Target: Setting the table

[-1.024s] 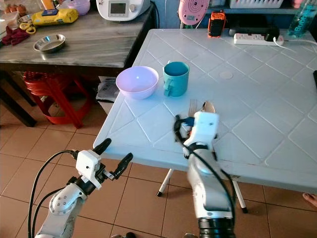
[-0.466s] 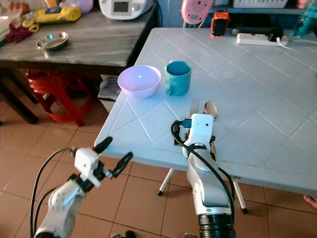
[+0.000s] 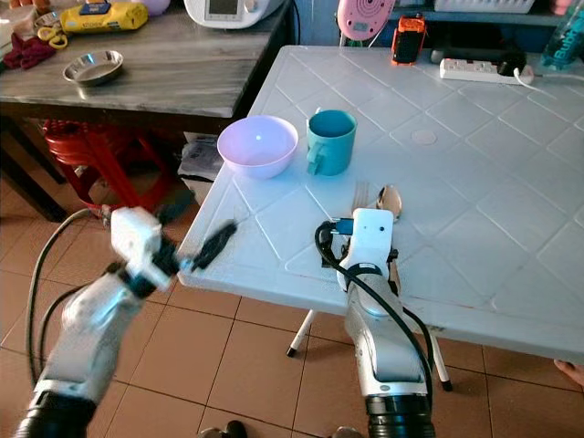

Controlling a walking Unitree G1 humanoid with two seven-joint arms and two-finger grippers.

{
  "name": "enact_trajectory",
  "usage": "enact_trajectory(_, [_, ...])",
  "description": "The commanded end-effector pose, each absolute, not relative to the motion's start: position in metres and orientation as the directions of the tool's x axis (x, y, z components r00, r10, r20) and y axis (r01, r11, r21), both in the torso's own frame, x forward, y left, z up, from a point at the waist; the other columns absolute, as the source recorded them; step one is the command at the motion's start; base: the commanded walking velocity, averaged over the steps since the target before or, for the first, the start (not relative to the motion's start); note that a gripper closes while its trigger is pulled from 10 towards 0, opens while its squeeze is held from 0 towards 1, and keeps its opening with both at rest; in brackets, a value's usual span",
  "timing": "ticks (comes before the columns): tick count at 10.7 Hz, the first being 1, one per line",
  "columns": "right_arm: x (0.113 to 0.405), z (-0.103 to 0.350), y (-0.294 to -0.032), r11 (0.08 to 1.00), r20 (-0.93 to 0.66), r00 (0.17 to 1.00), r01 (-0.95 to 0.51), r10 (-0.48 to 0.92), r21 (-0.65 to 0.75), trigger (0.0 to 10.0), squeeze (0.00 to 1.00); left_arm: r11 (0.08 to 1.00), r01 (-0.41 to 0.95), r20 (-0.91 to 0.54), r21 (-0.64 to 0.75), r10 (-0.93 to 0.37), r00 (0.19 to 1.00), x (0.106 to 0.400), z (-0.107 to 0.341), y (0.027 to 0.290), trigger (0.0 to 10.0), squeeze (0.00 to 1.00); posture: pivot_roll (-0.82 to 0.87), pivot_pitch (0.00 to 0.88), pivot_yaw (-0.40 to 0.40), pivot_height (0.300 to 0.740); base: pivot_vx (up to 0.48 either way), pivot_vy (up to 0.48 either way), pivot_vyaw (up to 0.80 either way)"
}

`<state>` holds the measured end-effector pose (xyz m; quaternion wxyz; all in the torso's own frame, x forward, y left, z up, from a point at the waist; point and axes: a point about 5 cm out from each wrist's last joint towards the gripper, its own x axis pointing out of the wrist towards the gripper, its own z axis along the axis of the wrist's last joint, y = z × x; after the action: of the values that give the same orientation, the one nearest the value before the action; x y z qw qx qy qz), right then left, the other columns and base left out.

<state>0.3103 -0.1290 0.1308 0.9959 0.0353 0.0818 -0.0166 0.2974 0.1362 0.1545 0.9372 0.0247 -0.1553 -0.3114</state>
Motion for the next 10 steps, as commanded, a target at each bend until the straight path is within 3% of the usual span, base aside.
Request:
enact_trajectory(1, [0.304, 0.107, -0.131, 0.995, -0.278, 0.96, 0.058, -0.035, 0.077, 10.0, 0.0, 0.805, 0.57, 0.269, 0.165, -0.593, 0.759, 0.297, 0.159, 0.136, 10.0, 0.0, -0.16, 0.181, 0.105, 0.74, 0.0, 0.0, 0.0])
enact_trajectory(5, [0.305, 0.105, -0.132, 0.995, -0.288, 0.957, 0.064, -0.041, 0.072, 10.0, 0.0, 0.614, 0.776, 0.059, 0.141, -0.788, 0.613, 0.265, 0.135, 0.115, 10.0, 0.0, -0.15, 0.179, 0.104, 0.74, 0.0, 0.0, 0.0])
enact_trajectory(10, [0.321, 0.116, -0.137, 0.996, -0.258, 0.965, 0.071, -0.055, 0.053, 10.0, 0.0, 0.605, 0.787, 0.003, 0.122, -0.793, 0.609, 0.267, 0.12, 0.119, 10.0, 0.0, -0.15, 0.174, 0.106, 0.74, 0.0, 0.0, 0.0])
